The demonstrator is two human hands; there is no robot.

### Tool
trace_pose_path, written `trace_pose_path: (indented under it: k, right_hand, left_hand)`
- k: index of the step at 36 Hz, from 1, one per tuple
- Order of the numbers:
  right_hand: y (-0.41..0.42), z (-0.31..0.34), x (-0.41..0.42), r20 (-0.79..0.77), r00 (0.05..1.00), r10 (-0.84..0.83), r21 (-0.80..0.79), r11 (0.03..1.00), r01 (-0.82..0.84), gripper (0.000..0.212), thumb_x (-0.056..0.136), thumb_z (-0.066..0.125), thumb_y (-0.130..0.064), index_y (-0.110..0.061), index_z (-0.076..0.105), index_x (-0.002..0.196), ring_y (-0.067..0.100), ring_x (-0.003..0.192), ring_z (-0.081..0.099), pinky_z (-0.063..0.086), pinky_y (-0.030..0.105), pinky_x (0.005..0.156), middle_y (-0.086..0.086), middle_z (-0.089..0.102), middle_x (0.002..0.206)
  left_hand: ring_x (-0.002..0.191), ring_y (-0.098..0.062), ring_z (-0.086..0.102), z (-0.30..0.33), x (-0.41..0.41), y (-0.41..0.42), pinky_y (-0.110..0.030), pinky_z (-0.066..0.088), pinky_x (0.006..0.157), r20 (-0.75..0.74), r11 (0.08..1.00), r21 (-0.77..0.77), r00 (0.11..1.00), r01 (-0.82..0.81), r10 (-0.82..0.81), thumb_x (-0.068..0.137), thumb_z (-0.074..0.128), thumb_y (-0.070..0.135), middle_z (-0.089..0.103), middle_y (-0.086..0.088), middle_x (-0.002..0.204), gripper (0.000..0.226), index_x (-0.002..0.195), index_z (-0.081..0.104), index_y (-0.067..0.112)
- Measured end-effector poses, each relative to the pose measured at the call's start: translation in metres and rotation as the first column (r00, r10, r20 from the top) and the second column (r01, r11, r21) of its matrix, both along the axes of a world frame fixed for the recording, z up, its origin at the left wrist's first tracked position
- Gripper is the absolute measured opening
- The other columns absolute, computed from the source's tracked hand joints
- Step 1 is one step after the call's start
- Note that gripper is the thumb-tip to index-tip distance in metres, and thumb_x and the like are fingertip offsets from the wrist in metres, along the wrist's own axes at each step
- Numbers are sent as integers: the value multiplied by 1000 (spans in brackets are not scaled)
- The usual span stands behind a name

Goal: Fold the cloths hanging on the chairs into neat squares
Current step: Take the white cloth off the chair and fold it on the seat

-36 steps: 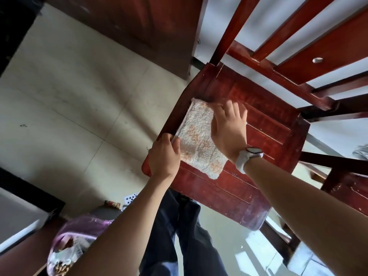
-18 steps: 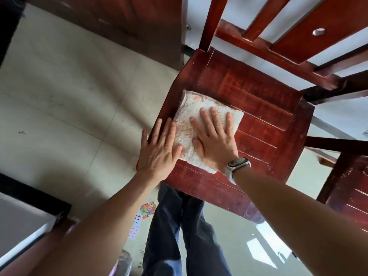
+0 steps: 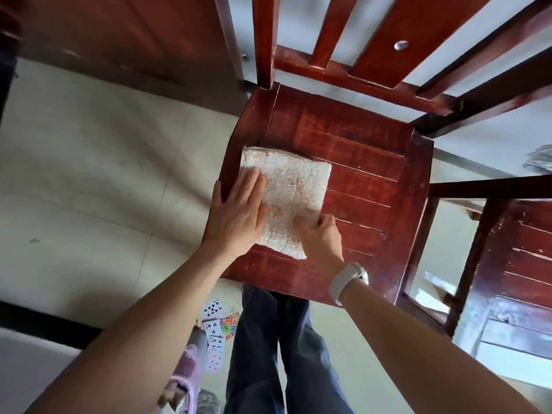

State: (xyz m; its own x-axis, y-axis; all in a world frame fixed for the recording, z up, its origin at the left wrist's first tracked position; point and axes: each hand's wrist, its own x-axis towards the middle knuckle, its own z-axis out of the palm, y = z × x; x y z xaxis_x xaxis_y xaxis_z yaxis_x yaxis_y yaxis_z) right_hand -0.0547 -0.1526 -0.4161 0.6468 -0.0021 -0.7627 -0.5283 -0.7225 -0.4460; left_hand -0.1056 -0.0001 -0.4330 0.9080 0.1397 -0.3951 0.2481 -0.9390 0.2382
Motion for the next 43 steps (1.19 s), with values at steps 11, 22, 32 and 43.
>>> trace_pose_path:
  k: [11, 22, 32, 43]
  right_hand:
    - [-36, 15, 100, 438, 733, 521, -416, 840, -349, 45, 91, 47, -34, -17, 41, 132, 27, 127, 37, 15, 50, 113, 7, 47, 132]
    - [-47, -21, 61, 201, 957, -211, -134, 962, 240, 34, 88, 43, -40, -9, 52, 78, 22, 60, 51, 35, 23, 54, 5, 56, 68]
    - [-39, -3, 60, 107, 890, -442, 121, 895, 430, 31, 90, 36, -9, -15, 38, 59, 5, 35, 36, 24, 14, 31, 0, 37, 51]
    - [-76, 72, 28, 303, 858, -414, 175, 910, 377, 16, 96, 40, -23, -11, 48, 102, 10, 67, 46, 36, 19, 55, 0, 50, 83]
  left_hand:
    - [81, -22, 60, 16, 24, -4, -38, 41, 74, 306, 996, -29, 948, -82, 87, 88, 46, 26, 65, 0, 87, 20, 91, 63, 17]
    - [129, -35, 29, 4, 77, -21, -38, 17, 109, -79, 854, -381, 933, -353, 351, 99, 31, 24, 35, -22, 141, 49, 142, 24, 0]
    - [122, -30, 46, 14, 91, -25, -40, 38, 102, -382, 476, -553, 716, -684, 585, 94, 44, 26, 49, -17, 134, 46, 132, 43, 0]
    - [120, -17, 49, 105, 58, -51, -23, 36, 94, -127, 666, -586, 864, -462, 487, 97, 39, 27, 52, -1, 132, 41, 137, 41, 18]
